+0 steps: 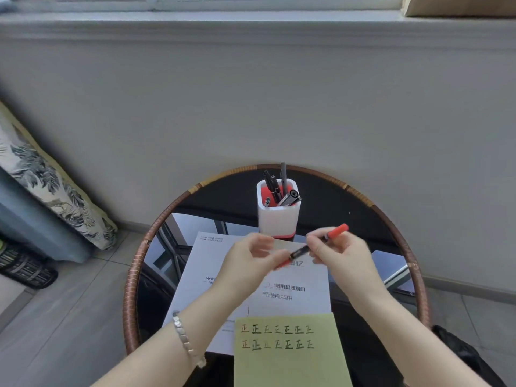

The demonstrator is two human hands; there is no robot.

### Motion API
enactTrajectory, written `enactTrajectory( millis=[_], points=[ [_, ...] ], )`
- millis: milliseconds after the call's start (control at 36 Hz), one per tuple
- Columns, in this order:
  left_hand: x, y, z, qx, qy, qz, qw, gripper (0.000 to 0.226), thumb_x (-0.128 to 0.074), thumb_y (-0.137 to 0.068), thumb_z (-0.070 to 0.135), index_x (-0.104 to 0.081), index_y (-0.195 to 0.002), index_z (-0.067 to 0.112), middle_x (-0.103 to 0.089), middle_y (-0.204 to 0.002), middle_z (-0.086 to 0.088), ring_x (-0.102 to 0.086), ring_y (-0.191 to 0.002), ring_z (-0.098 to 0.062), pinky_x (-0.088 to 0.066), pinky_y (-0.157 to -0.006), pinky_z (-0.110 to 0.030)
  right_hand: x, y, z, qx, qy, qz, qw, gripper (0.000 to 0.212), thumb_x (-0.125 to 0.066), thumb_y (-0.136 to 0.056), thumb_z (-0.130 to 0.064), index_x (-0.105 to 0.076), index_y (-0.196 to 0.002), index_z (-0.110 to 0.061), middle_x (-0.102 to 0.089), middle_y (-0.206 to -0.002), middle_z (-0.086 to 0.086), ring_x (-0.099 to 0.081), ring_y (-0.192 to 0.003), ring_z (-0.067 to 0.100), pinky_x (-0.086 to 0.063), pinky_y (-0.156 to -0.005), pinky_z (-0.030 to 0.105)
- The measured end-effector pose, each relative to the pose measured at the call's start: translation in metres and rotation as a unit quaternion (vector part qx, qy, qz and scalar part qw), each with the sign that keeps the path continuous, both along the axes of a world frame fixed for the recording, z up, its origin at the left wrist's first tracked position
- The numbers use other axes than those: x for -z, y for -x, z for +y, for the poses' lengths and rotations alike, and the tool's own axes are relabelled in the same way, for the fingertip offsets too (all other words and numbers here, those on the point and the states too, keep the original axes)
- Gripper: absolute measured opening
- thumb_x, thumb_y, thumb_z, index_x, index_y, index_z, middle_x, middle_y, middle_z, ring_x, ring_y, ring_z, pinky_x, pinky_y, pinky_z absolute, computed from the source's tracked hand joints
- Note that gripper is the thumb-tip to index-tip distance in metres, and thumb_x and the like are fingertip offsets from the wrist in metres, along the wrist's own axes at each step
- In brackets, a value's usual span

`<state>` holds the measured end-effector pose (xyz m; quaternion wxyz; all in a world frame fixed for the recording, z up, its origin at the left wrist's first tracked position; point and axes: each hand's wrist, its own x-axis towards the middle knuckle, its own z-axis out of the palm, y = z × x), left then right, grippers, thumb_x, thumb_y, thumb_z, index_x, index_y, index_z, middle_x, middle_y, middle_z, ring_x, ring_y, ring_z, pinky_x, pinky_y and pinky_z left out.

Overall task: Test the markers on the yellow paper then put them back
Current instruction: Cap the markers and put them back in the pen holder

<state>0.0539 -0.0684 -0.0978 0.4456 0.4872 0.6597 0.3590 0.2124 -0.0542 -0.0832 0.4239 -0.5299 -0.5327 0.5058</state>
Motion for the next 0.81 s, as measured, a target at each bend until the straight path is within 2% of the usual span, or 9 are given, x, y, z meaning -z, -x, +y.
enactTrajectory(
  millis=[111,306,389,472,639,694,722,778,806],
  points=[
    [-0.002,0.019,0.025,-0.053,-0.062,0.085,0.993,0.057,-0.072,-0.079,0.025,-0.044,-0.129,0.025,-0.047,-0.128,0.009,-0.043,-0.115,-0.003,-0.034,-0.090,-0.020,-0.018,-0.004,0.016,0.124,-0.193,0.044,0.972,0.032,-0.064,-0.082,-0.002,-0.050,-0.090,-0.030,-0.067,-0.091,0.002,-0.066,-0.084,0.012,-0.052,-0.077,0.022],
    [-0.011,0.022,0.075,0.020,-0.070,0.167,0.983,0.090,-0.075,-0.076,0.025,-0.019,-0.146,0.024,-0.019,-0.154,0.007,-0.019,-0.141,-0.011,-0.025,-0.110,-0.031,-0.032,0.021,0.060,0.072,-0.322,-0.031,0.943,0.028,-0.055,-0.088,-0.001,-0.046,-0.093,-0.027,-0.063,-0.088,-0.005,-0.065,-0.080,0.005,-0.046,-0.073,0.008],
    [-0.007,0.021,0.086,0.048,-0.056,0.168,0.983,0.089,-0.074,-0.076,0.030,-0.020,-0.146,0.022,-0.023,-0.152,0.009,-0.023,-0.139,-0.011,-0.029,-0.106,-0.028,-0.015,0.033,0.080,0.028,-0.332,-0.137,0.933,0.026,-0.055,-0.087,0.000,-0.051,-0.109,-0.014,-0.058,-0.090,-0.003,-0.060,-0.081,0.001,-0.048,-0.074,0.008],
    [0.001,0.019,0.088,0.062,-0.051,0.180,0.980,0.075,-0.071,-0.075,0.037,-0.034,-0.140,0.029,-0.045,-0.137,0.012,-0.044,-0.125,-0.011,-0.043,-0.094,-0.028,0.006,0.039,0.093,0.005,-0.325,-0.224,0.919,0.039,-0.055,-0.088,-0.002,-0.049,-0.126,-0.012,-0.054,-0.094,-0.007,-0.054,-0.078,0.001,-0.044,-0.073,0.005],
    [0.008,0.021,0.088,0.035,-0.078,0.219,0.972,0.061,-0.068,-0.081,0.036,-0.041,-0.134,0.032,-0.054,-0.125,0.012,-0.050,-0.115,-0.009,-0.039,-0.080,-0.023,0.024,0.040,0.105,-0.008,-0.399,-0.398,0.826,0.033,-0.044,-0.086,-0.017,-0.065,-0.105,-0.001,-0.071,-0.083,0.007,-0.065,-0.076,0.026,-0.056,-0.063,0.039],
    [0.009,0.022,0.089,0.033,-0.077,0.222,0.971,0.063,-0.069,-0.080,0.038,-0.040,-0.136,0.031,-0.052,-0.129,0.012,-0.049,-0.117,-0.009,-0.038,-0.081,-0.023,0.026,0.039,0.103,-0.032,-0.376,-0.422,0.824,0.040,-0.039,-0.087,-0.023,-0.063,-0.109,0.000,-0.071,-0.093,0.008,-0.064,-0.088,0.029,-0.056,-0.073,0.042],
    [0.010,0.022,0.089,0.033,-0.078,0.219,0.972,0.065,-0.068,-0.080,0.039,-0.038,-0.137,0.030,-0.051,-0.131,0.012,-0.048,-0.118,-0.008,-0.038,-0.083,-0.023,0.028,0.039,0.101,-0.051,-0.356,-0.427,0.830,0.047,-0.035,-0.089,-0.028,-0.059,-0.117,0.000,-0.069,-0.106,0.010,-0.062,-0.101,0.030,-0.053,-0.086,0.041],
    [0.010,0.022,0.089,0.033,-0.073,0.217,0.973,0.068,-0.066,-0.081,0.042,-0.035,-0.140,0.029,-0.048,-0.136,0.011,-0.046,-0.122,-0.009,-0.039,-0.086,-0.024,0.032,0.041,0.096,-0.092,-0.322,-0.445,0.830,0.062,-0.023,-0.089,-0.040,-0.041,-0.135,-0.002,-0.049,-0.139,0.010,-0.040,-0.132,0.027,-0.028,-0.107,0.033],
    [0.010,0.022,0.088,0.035,-0.071,0.219,0.973,0.068,-0.065,-0.082,0.043,-0.033,-0.141,0.028,-0.046,-0.138,0.011,-0.045,-0.123,-0.009,-0.040,-0.088,-0.026,0.032,0.042,0.094,-0.111,-0.315,-0.459,0.824,0.068,-0.016,-0.088,-0.045,-0.029,-0.141,-0.004,-0.029,-0.150,0.005,-0.022,-0.141,0.021,-0.014,-0.110,0.028]
  ],
)
